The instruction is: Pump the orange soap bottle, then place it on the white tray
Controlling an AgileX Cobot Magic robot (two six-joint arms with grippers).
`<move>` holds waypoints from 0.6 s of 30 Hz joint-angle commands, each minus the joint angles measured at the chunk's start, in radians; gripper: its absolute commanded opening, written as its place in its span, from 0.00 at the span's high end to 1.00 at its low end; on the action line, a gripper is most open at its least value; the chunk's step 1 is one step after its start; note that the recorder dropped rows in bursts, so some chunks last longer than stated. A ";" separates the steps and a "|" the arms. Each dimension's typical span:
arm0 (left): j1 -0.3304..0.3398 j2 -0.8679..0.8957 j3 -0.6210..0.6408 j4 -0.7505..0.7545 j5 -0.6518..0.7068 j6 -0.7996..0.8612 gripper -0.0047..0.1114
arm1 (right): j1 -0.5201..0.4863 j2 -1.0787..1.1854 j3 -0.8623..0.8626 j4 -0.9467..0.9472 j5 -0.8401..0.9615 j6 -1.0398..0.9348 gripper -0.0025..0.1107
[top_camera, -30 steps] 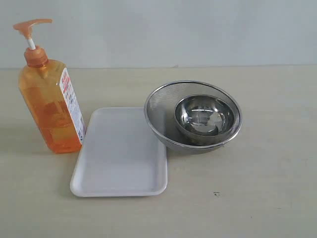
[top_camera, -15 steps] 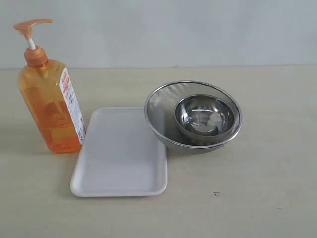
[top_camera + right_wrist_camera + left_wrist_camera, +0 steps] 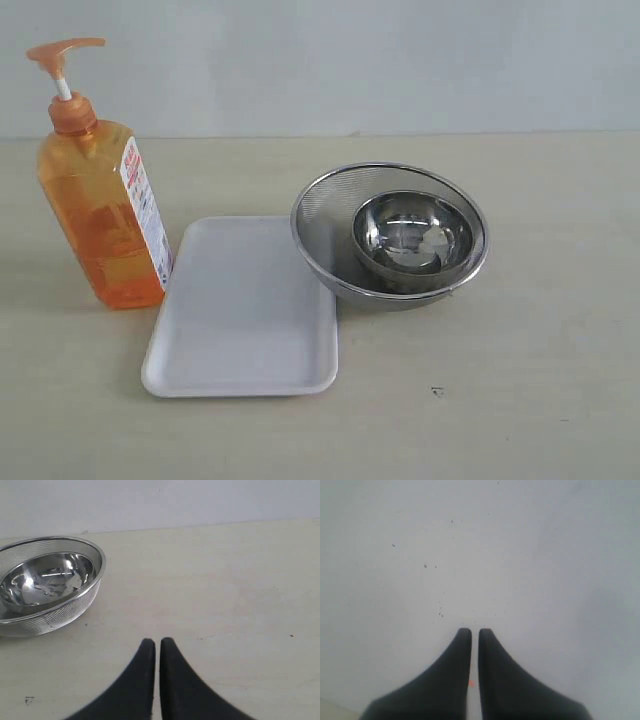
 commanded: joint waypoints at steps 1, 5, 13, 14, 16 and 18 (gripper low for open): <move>0.002 0.169 -0.228 0.057 0.138 0.011 0.92 | -0.006 -0.004 0.000 -0.001 -0.015 0.000 0.98; 0.002 0.344 -0.465 0.057 0.265 0.130 0.92 | -0.006 -0.004 0.000 -0.001 -0.015 0.000 0.98; 0.002 0.716 -1.032 -0.182 0.655 0.469 0.92 | -0.006 -0.004 0.000 -0.012 -0.015 0.000 0.98; 0.002 0.749 -1.067 -0.226 0.686 0.522 0.92 | -0.006 -0.004 0.000 -0.010 -0.015 0.000 0.98; 0.002 0.836 -1.147 -0.330 0.776 0.670 0.92 | -0.006 -0.004 0.000 -0.010 -0.015 0.000 0.98; 0.002 0.890 -1.150 -0.367 0.764 0.687 0.92 | -0.006 -0.004 0.000 -0.010 -0.015 0.000 0.98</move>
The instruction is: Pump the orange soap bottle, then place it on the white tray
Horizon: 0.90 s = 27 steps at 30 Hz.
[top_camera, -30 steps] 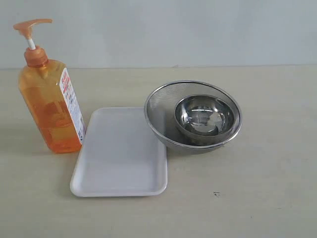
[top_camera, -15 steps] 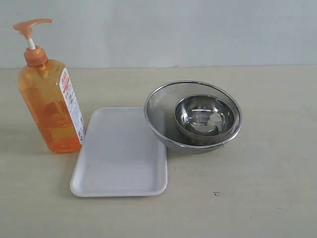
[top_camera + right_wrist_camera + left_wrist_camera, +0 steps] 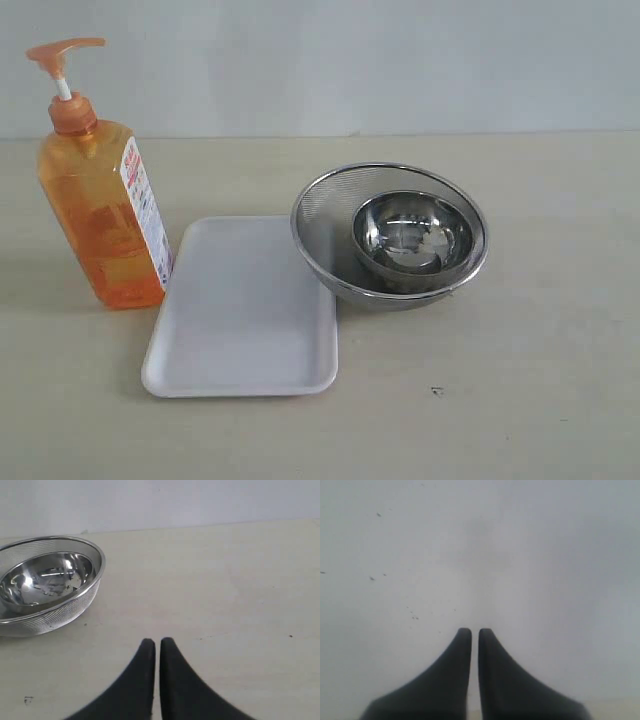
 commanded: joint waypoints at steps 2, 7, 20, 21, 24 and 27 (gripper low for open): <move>0.002 0.102 -0.002 -0.101 -0.019 0.130 0.92 | -0.006 -0.004 0.000 -0.006 -0.015 0.000 0.98; -0.018 0.060 0.212 -0.103 -0.355 0.255 0.92 | -0.006 -0.004 0.000 -0.006 -0.015 0.000 0.98; -0.202 -0.003 0.809 -0.002 -1.010 0.118 0.92 | -0.006 -0.004 0.000 -0.006 -0.015 0.000 0.98; -0.222 -0.003 0.846 0.023 -1.056 0.061 0.92 | -0.006 -0.004 0.000 -0.006 -0.015 0.000 0.98; -0.264 0.006 0.983 0.164 -1.217 -0.085 0.92 | -0.006 -0.004 0.000 -0.006 -0.015 0.000 0.98; -0.280 0.021 1.110 0.242 -1.380 -0.169 0.92 | -0.006 -0.004 0.000 -0.006 -0.015 0.000 0.98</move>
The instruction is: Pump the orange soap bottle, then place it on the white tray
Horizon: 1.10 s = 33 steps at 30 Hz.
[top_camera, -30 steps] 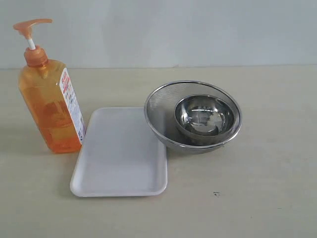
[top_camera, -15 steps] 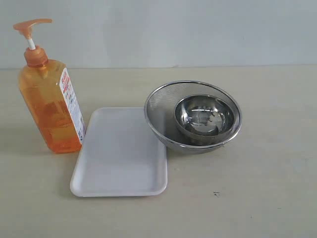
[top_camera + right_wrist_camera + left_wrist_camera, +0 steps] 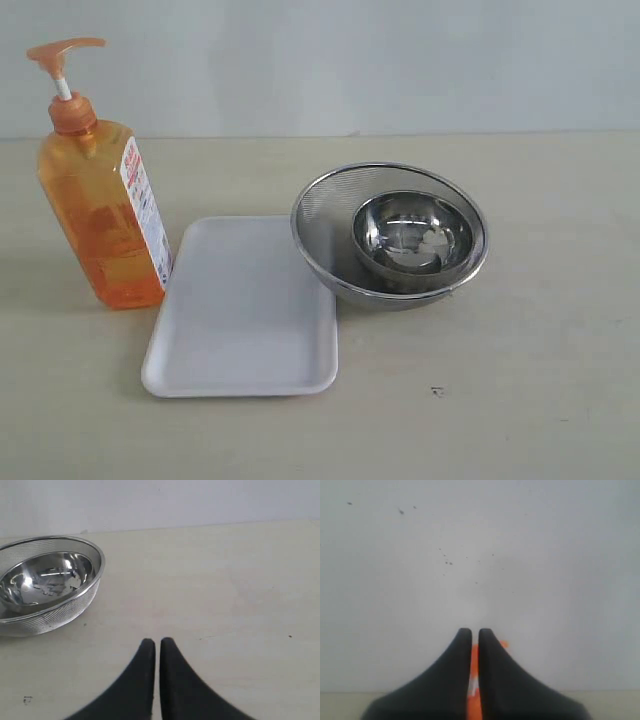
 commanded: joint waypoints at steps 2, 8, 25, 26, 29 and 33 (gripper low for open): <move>-0.027 0.021 0.188 0.136 -0.246 -0.156 0.92 | -0.006 -0.004 0.000 -0.004 -0.013 0.000 0.98; -0.027 0.027 0.256 0.160 -0.229 -0.160 0.92 | -0.006 -0.004 0.000 -0.004 -0.013 0.000 0.98; -0.027 0.193 0.280 0.175 -0.229 -0.179 0.92 | -0.006 -0.004 0.000 -0.004 -0.013 0.000 0.98; -0.027 0.214 0.280 0.191 -0.251 -0.179 0.92 | -0.006 -0.004 0.000 -0.004 -0.013 0.000 0.98; -0.027 0.280 0.275 0.233 -0.297 -0.179 0.92 | -0.006 -0.004 0.000 0.002 -0.013 0.000 0.98; -0.027 0.357 0.267 0.245 -0.349 -0.191 0.92 | -0.006 -0.004 0.000 0.007 -0.013 0.000 0.98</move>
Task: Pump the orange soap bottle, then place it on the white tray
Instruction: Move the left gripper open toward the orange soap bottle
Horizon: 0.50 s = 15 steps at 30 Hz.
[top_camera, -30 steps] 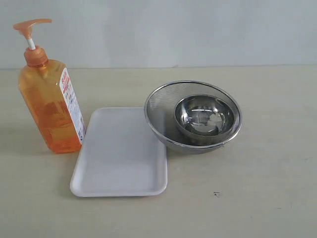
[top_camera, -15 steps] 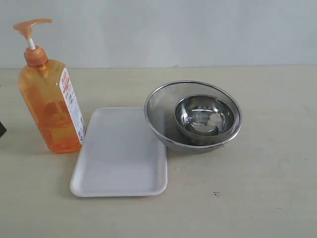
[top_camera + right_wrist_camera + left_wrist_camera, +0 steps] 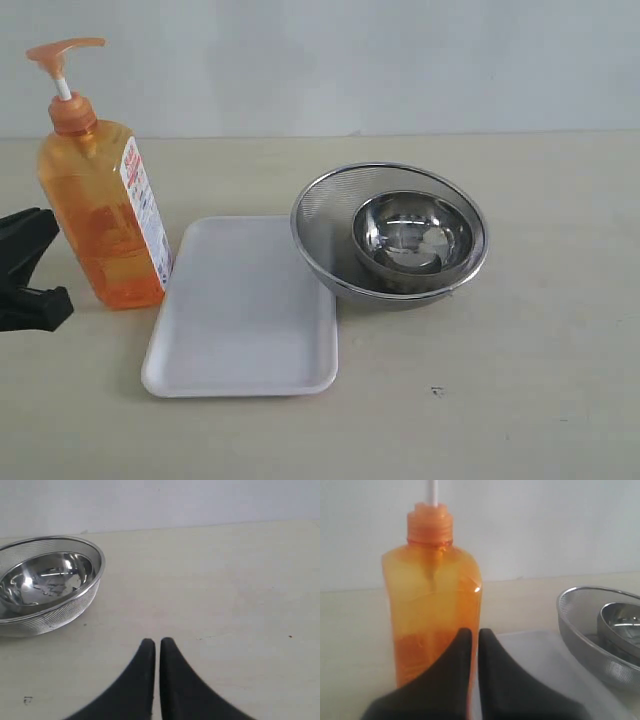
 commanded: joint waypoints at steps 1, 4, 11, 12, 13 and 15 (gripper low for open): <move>-0.006 0.086 -0.013 0.019 -0.078 -0.032 0.92 | -0.006 -0.004 0.000 0.007 -0.013 0.000 0.98; -0.006 0.133 -0.016 0.019 -0.120 -0.036 0.92 | -0.006 -0.004 0.000 0.007 -0.013 0.000 0.98; -0.006 0.184 -0.070 0.019 -0.115 -0.039 0.92 | -0.006 -0.004 0.000 0.007 -0.013 0.000 0.98; -0.006 0.189 -0.076 0.019 -0.113 -0.039 0.92 | -0.006 -0.004 0.000 0.007 -0.013 0.000 0.98; -0.006 0.197 -0.081 0.019 -0.111 -0.039 0.92 | -0.006 -0.004 0.000 0.007 -0.013 0.000 0.98; -0.006 0.209 -0.083 0.019 -0.111 -0.039 0.92 | -0.006 -0.004 0.000 0.007 -0.013 0.000 0.98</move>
